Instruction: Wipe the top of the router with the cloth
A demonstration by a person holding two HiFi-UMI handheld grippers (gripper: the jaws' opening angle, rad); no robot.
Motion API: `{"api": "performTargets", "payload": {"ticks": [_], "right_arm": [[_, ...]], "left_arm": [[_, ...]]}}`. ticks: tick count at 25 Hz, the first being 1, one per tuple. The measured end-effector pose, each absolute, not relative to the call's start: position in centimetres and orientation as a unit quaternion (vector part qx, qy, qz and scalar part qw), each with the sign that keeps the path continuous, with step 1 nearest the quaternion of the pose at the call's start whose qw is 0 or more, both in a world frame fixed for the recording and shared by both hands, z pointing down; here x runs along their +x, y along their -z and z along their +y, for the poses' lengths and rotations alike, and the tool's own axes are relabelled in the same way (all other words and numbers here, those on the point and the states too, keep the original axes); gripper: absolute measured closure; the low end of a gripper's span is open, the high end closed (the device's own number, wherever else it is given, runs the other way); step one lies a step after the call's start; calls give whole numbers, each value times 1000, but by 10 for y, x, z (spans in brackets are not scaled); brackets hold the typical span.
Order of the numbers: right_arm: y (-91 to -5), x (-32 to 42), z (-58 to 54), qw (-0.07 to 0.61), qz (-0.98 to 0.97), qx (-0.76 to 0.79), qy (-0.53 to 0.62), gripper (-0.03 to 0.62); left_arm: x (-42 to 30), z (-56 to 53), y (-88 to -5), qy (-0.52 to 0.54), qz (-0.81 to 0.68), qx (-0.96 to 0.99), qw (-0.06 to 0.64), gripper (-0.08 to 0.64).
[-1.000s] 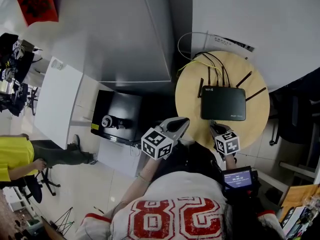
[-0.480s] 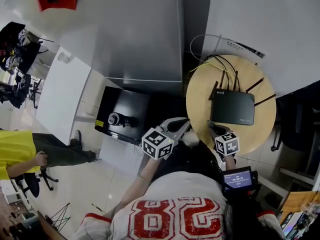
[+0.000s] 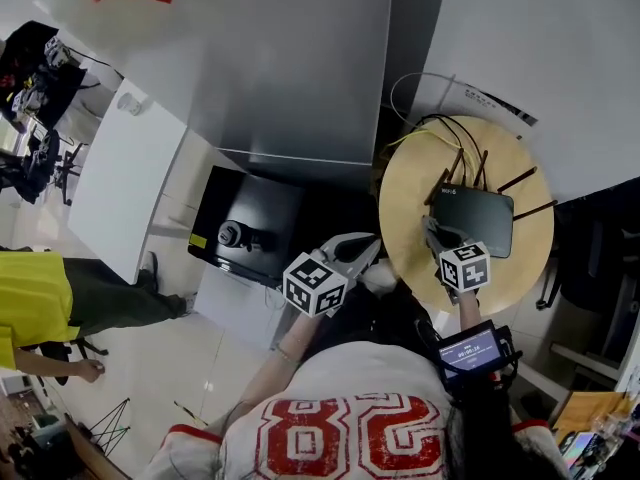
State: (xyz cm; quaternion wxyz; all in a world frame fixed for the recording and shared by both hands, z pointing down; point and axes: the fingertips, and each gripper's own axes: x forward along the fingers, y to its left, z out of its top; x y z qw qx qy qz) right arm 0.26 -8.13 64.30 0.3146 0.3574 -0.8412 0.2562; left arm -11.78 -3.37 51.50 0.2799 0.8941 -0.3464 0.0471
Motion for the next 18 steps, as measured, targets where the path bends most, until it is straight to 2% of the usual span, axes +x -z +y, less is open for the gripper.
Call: {"api": "performTargets", "payload": {"ticks": [11,18], "right_arm": [[-651,-3,-128,378,-836,329,-222,555],[-660,-3,-110,379,-832,326,-240,555]], "left_arm": [[-144,-34,-514,-41,-383,878,284,560],[-141,-36,-516,-40,-380,879,285,560]]}}
